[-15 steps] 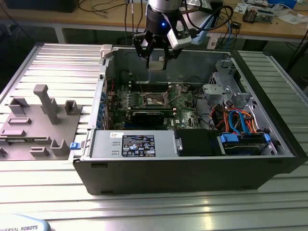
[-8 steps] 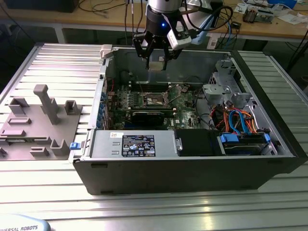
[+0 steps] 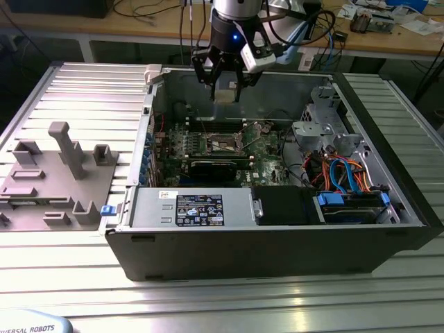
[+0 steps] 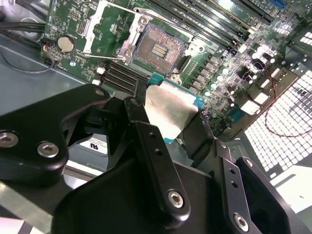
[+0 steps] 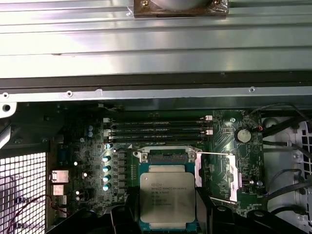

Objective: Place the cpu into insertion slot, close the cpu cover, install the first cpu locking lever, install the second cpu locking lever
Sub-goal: 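Place the cpu into insertion slot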

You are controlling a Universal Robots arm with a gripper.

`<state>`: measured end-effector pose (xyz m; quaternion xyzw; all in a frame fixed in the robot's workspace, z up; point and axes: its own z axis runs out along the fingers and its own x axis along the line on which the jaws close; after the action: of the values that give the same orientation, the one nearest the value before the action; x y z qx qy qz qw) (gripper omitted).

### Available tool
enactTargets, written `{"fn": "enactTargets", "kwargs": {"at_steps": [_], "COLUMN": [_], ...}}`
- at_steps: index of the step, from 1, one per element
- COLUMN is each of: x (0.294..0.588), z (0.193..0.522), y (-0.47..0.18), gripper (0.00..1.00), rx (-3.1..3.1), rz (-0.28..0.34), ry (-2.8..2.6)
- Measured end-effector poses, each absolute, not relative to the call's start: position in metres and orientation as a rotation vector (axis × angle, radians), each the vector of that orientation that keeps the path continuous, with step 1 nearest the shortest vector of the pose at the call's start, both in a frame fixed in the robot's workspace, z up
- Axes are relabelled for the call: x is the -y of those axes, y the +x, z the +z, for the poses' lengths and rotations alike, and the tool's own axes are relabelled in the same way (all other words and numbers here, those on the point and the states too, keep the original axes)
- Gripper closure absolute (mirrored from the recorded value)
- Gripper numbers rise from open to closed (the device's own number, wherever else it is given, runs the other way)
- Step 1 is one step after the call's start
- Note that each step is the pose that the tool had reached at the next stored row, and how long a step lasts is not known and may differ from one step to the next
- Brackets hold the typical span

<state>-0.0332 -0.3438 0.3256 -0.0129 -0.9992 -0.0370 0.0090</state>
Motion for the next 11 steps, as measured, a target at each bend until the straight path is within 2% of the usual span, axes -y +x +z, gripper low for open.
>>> {"fn": "enactTargets", "kwargs": {"at_steps": [11], "x": [0.3442], "z": [0.318], "y": [-0.033], "gripper": [0.46], "rx": [3.121], "rz": [-0.115], "ry": [-0.04]}}
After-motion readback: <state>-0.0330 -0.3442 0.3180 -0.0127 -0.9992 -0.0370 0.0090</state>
